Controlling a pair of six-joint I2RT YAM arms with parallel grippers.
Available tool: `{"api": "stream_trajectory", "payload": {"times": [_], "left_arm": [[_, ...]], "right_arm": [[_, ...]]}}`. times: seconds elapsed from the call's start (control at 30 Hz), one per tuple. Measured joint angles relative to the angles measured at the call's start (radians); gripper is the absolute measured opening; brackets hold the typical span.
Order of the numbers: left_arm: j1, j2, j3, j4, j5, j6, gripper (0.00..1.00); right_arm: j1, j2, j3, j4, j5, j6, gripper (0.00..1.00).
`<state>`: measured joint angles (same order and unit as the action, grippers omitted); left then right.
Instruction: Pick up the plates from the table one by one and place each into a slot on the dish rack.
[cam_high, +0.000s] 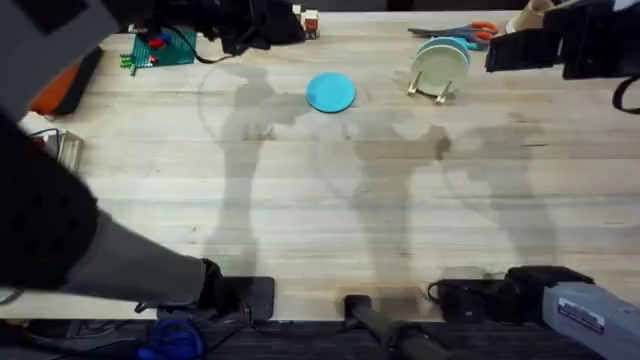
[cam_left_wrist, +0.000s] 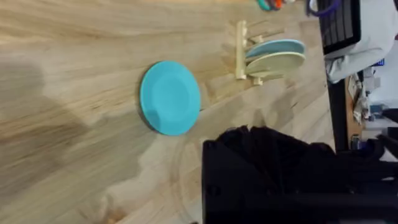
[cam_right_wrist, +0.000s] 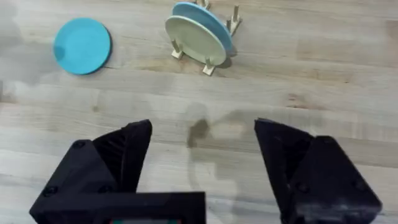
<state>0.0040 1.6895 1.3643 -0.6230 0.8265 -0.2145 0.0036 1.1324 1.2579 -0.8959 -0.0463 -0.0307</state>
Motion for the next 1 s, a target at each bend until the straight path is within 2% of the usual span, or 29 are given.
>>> {"api": "stream_trajectory", "payload": {"times": [0.3, 0.63, 1.0], "left_arm": [[-0.008, 0.102, 0.0, 0.021, 0.019, 0.032, 0.039], [-0.059, 0.194, 0.0, 0.068, 0.023, 0.039, 0.04], [-0.058, 0.23, 0.0, 0.074, 0.019, 0.044, 0.041]], "right_arm": [[0.0, 0.0, 0.0, 0.002, 0.0, 0.0, 0.993], [0.0, 0.0, 0.0, 0.002, 0.0, 0.0, 0.993], [0.0, 0.0, 0.0, 0.002, 0.0, 0.0, 0.994]]}}
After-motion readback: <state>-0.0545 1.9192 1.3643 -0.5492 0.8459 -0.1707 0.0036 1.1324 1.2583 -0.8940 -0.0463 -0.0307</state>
